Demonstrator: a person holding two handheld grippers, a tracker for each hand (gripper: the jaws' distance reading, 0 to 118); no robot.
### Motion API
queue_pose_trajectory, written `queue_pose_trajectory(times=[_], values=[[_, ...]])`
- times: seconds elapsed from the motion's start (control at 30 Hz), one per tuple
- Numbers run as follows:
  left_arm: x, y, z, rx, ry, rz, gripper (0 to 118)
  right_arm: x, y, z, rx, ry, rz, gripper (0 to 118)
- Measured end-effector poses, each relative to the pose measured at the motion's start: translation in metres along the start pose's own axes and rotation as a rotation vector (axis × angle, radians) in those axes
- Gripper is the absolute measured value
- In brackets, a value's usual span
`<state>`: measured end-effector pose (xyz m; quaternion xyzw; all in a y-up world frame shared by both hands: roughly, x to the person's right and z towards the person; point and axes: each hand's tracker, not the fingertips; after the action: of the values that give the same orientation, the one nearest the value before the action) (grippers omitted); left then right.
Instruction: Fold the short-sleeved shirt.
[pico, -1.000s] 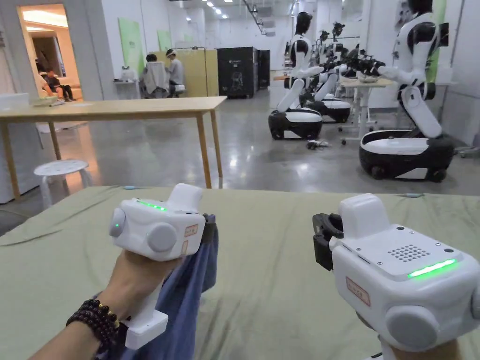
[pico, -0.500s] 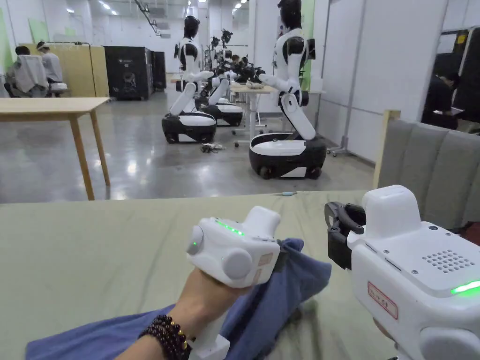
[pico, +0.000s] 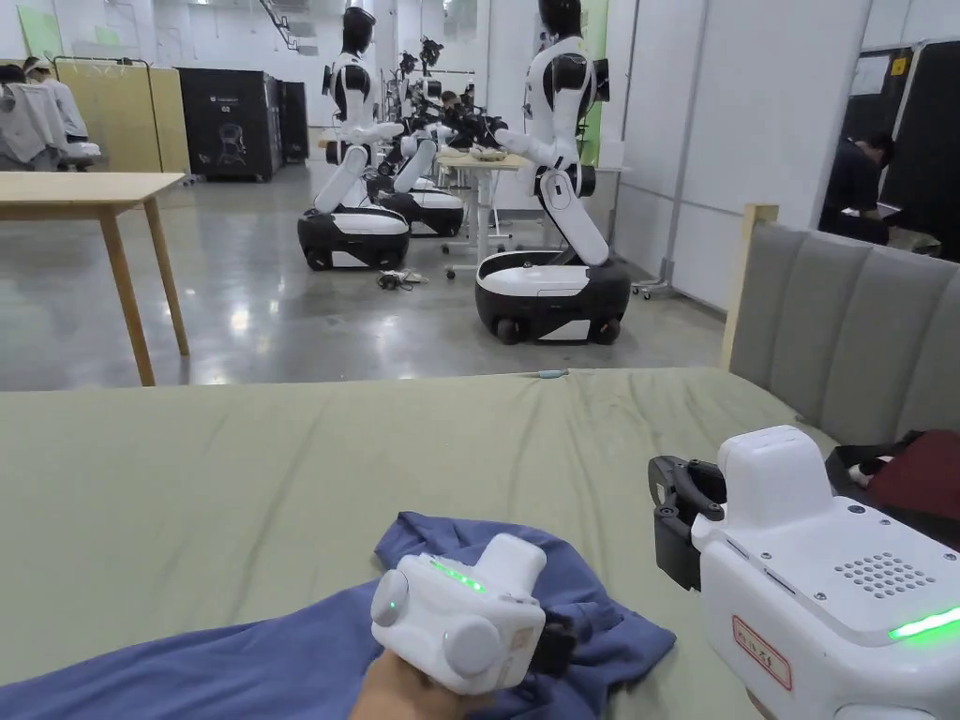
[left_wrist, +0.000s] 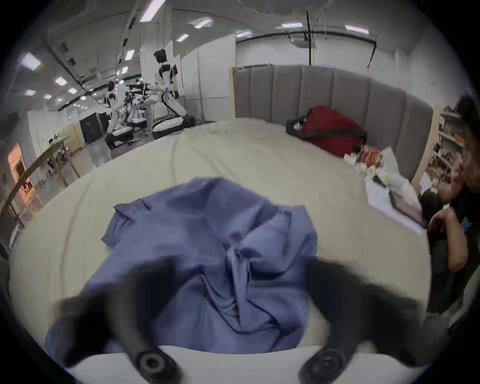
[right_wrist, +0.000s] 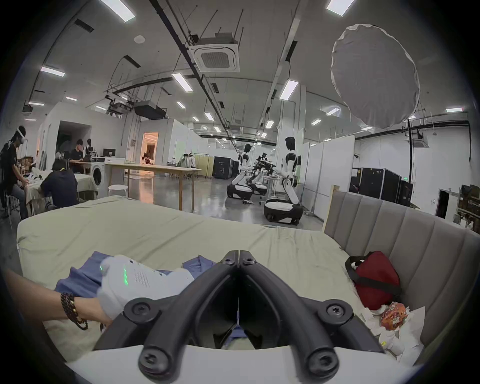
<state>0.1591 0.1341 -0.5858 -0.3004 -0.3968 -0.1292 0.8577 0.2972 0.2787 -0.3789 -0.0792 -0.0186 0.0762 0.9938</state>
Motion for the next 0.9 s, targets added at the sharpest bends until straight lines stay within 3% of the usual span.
queue_pose_trajectory(times=[0.03,0.07,0.23,0.3,0.33,0.37,0.43,0.5,0.53,0.67,0.83,0.87,0.9], values=[[-0.005,0.005,0.011,0.014,-0.011,0.020,116,-0.001,0.002,0.001,0.001,0.001,-0.004,0],[-0.009,0.011,0.033,0.156,-0.027,0.029,116,-0.003,0.004,0.003,0.006,0.002,-0.009,0],[-0.034,0.013,0.138,0.261,0.092,0.079,116,-0.017,0.012,0.015,0.030,0.019,-0.015,0],[-0.054,-0.003,0.183,0.325,0.162,0.119,109,-0.026,0.014,0.020,0.041,0.023,-0.019,0],[-0.063,-0.016,0.206,0.353,0.199,0.149,97,-0.030,0.014,0.024,0.046,0.028,-0.022,0],[-0.072,-0.031,0.231,0.374,0.239,0.186,58,-0.035,0.014,0.027,0.049,0.036,-0.028,0],[-0.093,-0.064,0.271,0.435,0.308,0.236,30,-0.045,0.011,0.032,0.057,0.053,-0.040,0],[-0.109,-0.096,0.302,0.389,0.466,0.270,0,-0.057,0.009,0.036,0.047,0.071,-0.047,0],[-0.118,-0.112,0.312,0.410,0.537,0.299,0,-0.063,0.008,0.038,0.046,0.076,-0.049,0],[-0.152,-0.153,0.349,0.388,0.528,0.422,0,-0.085,0.010,0.046,0.037,0.122,-0.012,0],[-0.182,-0.150,0.345,0.270,0.583,0.432,0,-0.093,0.009,0.049,0.033,0.143,0.011,0],[-0.194,-0.144,0.334,0.203,0.605,0.436,13,-0.093,0.009,0.049,0.028,0.148,0.015,0],[-0.205,-0.141,0.321,0.125,0.606,0.466,35,-0.094,0.008,0.048,0.020,0.152,0.020,0]])
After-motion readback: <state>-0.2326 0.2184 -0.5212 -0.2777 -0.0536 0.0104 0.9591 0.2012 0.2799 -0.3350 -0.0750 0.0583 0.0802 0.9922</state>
